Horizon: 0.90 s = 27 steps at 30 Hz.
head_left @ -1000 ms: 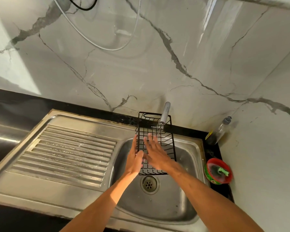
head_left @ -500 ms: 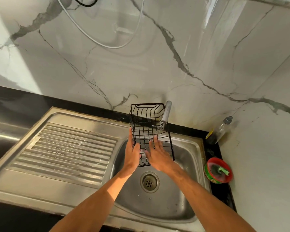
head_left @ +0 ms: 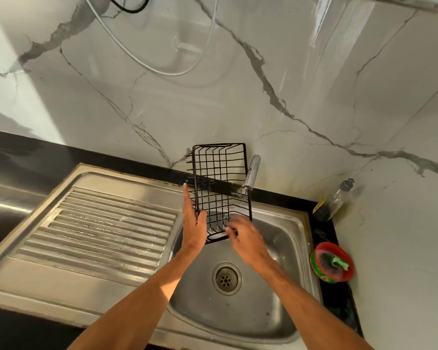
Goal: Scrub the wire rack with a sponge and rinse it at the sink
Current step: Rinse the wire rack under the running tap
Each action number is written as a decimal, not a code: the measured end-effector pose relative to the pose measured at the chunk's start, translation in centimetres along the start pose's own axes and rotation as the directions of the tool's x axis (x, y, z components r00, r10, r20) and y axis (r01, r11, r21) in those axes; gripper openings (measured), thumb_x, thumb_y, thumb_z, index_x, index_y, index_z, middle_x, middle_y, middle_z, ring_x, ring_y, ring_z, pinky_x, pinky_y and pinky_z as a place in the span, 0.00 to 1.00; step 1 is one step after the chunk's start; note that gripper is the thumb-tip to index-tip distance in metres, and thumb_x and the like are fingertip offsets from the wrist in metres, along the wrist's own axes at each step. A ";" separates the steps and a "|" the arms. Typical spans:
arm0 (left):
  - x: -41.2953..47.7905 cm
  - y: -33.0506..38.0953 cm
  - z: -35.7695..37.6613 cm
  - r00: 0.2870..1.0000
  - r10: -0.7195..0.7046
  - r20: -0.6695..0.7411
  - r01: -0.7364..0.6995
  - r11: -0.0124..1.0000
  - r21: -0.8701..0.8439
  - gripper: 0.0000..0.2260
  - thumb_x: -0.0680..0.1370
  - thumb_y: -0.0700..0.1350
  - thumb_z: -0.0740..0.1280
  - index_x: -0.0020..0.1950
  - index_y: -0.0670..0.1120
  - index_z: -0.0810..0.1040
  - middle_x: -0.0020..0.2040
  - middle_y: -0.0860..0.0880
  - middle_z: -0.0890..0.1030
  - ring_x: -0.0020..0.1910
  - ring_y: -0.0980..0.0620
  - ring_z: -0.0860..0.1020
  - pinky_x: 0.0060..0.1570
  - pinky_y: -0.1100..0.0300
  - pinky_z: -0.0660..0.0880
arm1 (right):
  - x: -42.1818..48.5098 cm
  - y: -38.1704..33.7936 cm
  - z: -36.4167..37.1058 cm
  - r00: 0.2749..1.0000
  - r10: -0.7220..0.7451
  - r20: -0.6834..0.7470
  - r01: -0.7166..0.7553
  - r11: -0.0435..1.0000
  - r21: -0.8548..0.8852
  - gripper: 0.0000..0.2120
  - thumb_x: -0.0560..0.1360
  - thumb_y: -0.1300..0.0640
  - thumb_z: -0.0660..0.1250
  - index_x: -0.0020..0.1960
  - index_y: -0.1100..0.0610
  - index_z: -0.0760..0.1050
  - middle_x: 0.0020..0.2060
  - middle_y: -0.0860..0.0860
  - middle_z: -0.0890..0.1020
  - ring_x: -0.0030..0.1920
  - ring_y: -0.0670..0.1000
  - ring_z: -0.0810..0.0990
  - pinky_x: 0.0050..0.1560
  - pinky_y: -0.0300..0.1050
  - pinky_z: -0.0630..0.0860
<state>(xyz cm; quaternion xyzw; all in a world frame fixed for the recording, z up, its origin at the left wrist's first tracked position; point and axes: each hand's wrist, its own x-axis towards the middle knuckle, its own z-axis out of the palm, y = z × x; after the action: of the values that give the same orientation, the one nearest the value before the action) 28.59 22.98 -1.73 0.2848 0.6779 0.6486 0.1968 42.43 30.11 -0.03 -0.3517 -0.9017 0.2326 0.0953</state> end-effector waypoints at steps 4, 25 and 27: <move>0.3 0.1 0.0 0.999 -0.039 -0.029 0.037 0.998 -0.045 0.37 0.77 0.46 0.58 0.83 0.51 0.44 0.84 0.52 0.46 0.81 0.57 0.47 0.81 0.49 0.47 | -0.4 -0.1 0.9 0.781 0.329 -0.530 -0.224 0.941 0.254 0.21 0.71 0.59 0.76 0.60 0.53 0.71 0.59 0.49 0.70 0.57 0.44 0.68 0.58 0.47 0.76; 4.3 4.5 -2.2 0.973 -0.232 -0.001 0.230 0.965 -0.124 0.29 0.73 0.33 0.72 0.71 0.48 0.70 0.64 0.48 0.78 0.64 0.48 0.77 0.70 0.42 0.72 | 3.8 1.4 1.7 0.757 0.432 -0.489 -0.208 0.870 0.446 0.26 0.79 0.54 0.67 0.74 0.60 0.66 0.74 0.58 0.67 0.72 0.50 0.67 0.67 0.41 0.67; 4.3 4.6 -2.1 0.974 -0.227 0.006 0.227 0.969 -0.099 0.31 0.73 0.34 0.73 0.73 0.47 0.67 0.66 0.47 0.77 0.66 0.47 0.76 0.70 0.42 0.71 | 3.0 2.1 2.2 0.823 0.091 -0.561 0.008 0.985 0.172 0.21 0.81 0.57 0.64 0.74 0.57 0.68 0.74 0.55 0.65 0.69 0.46 0.69 0.64 0.39 0.72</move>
<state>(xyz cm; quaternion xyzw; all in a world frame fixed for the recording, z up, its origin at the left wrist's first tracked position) 24.55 24.10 3.48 0.1934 0.6736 0.6554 0.2816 40.69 32.74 -2.98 -0.4153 -0.8021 0.1944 0.3825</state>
